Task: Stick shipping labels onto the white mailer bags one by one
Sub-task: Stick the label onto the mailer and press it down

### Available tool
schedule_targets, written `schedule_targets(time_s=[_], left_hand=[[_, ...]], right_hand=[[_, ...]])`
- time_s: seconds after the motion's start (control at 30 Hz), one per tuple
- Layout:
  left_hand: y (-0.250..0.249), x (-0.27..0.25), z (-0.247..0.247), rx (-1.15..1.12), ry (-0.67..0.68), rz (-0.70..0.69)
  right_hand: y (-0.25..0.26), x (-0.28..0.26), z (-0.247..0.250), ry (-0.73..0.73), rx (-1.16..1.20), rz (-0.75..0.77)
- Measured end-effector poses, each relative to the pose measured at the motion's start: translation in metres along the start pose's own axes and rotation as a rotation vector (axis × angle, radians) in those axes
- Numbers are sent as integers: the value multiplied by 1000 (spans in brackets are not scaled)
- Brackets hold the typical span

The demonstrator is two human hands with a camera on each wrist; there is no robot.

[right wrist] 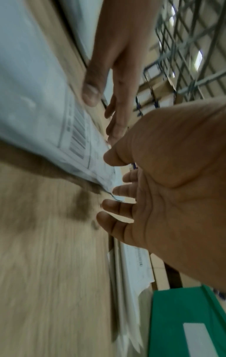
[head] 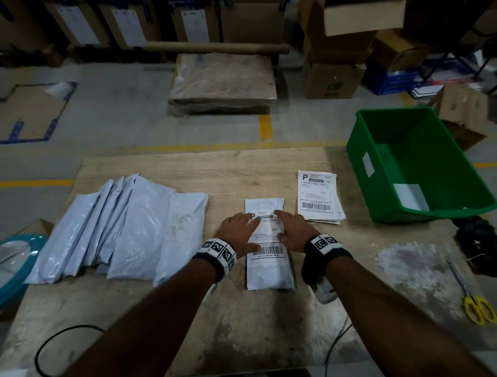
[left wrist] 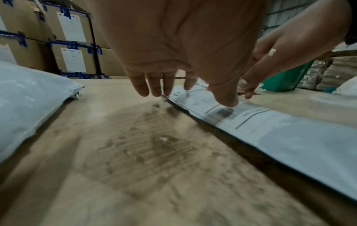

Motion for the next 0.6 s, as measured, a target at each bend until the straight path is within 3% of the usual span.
schedule_targets(time_s=[0.13,0.23,0.33,0.6], left_hand=[[-2,-19,-4,-110,-62,58],[-6,-36,-16,-162,-29,58],[-13,-44,-24,-276,21,64],[-29,-65,-45,-181,-57,-99]], right_hand=[[-13,-22,-9,-73,42,22],[-23,-44,-27,-45,156,-20],[-25,-57,-34,-132,266,-85],[-4,-69,-47,-164,315,-205]])
Point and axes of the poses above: each hand's wrist, its own x-axis towards the middle knuckle, its own z-axis out of the back of the hand, y = z × x, the point moved 4 cm from there along x, towards the middle knuckle, and after that the axes turned 12 degrees about x, right-handed, at the moved point
